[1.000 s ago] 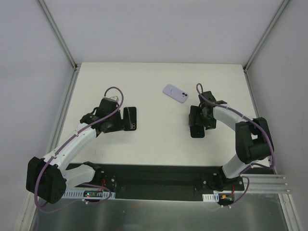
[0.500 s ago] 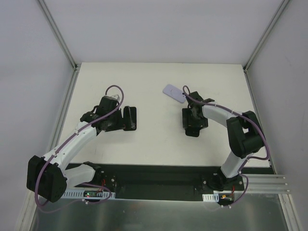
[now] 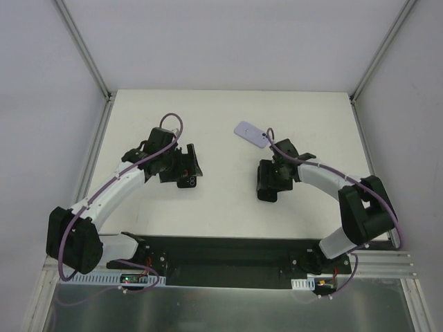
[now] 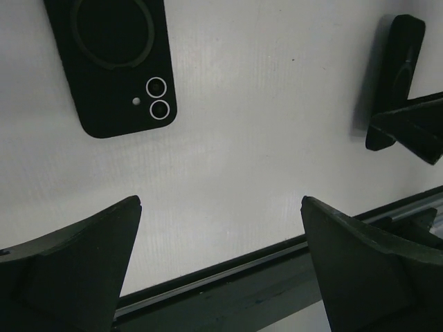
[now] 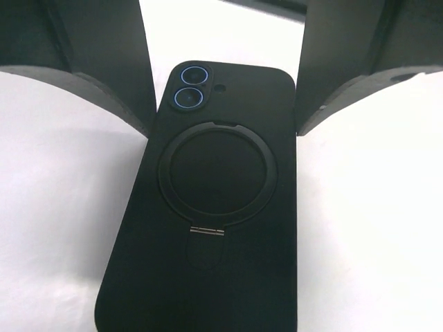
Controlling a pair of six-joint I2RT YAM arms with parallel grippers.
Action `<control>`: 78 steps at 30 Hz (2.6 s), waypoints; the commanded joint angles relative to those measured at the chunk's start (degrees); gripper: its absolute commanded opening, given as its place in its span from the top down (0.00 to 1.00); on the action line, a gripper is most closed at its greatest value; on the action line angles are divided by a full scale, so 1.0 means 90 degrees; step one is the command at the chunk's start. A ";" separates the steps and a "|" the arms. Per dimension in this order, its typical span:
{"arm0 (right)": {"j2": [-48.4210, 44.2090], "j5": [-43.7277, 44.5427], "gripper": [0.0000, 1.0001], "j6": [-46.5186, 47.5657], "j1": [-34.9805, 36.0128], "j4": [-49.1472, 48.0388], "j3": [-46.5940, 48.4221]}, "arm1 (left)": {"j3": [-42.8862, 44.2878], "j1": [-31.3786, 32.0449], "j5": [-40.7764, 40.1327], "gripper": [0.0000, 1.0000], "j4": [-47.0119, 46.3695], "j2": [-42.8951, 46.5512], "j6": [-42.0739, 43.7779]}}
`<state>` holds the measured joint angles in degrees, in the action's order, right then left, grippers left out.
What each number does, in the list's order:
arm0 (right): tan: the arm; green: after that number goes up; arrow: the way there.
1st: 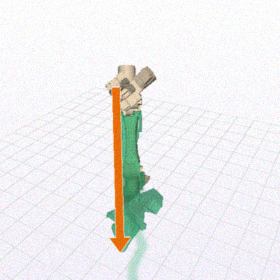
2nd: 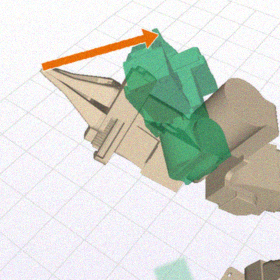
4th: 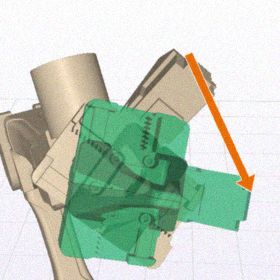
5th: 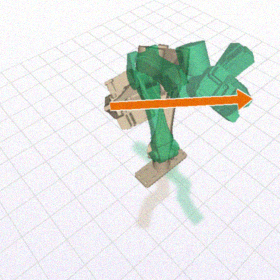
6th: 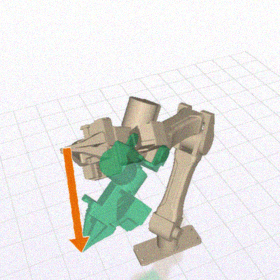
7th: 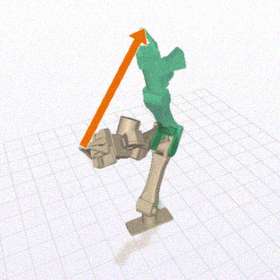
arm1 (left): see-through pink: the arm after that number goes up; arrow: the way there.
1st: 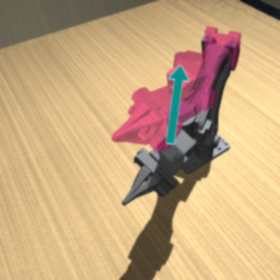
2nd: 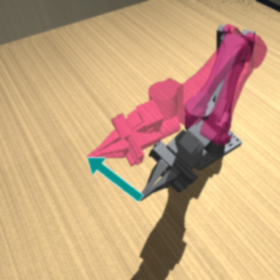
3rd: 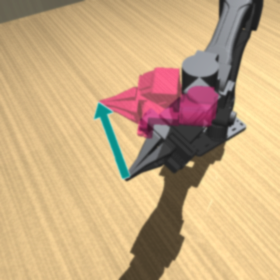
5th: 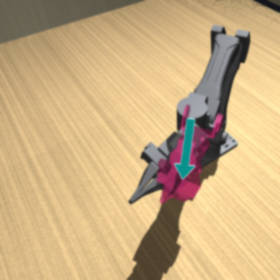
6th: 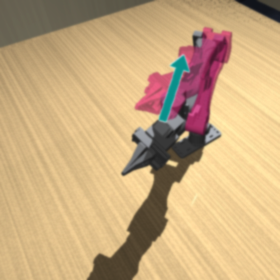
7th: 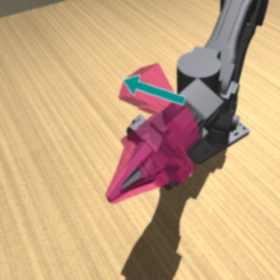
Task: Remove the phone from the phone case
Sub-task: Move the phone to the center of the board, then pick up the phone at the center of the board.
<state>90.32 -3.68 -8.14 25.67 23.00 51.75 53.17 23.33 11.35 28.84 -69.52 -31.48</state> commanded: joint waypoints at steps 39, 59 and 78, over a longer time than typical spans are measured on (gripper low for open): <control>-0.0135 0.0790 0.04 -0.1117 0.3143 0.0480 0.0558 | -0.0243 -0.0463 0.1717 0.01 -0.1193 -0.0783 -0.1424; 0.0853 0.2420 0.04 -0.1791 0.3964 0.1311 0.1214 | -0.0458 -0.0561 0.1746 0.01 -0.1085 -0.0762 -0.1365; 0.1458 0.1513 0.04 -0.1615 0.3964 0.0413 0.0764 | -0.0449 -0.0522 0.1785 0.01 -0.1085 -0.0947 -0.1365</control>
<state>99.72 13.21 -23.31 61.30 28.99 60.31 49.23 18.35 27.38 18.76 -77.08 -44.51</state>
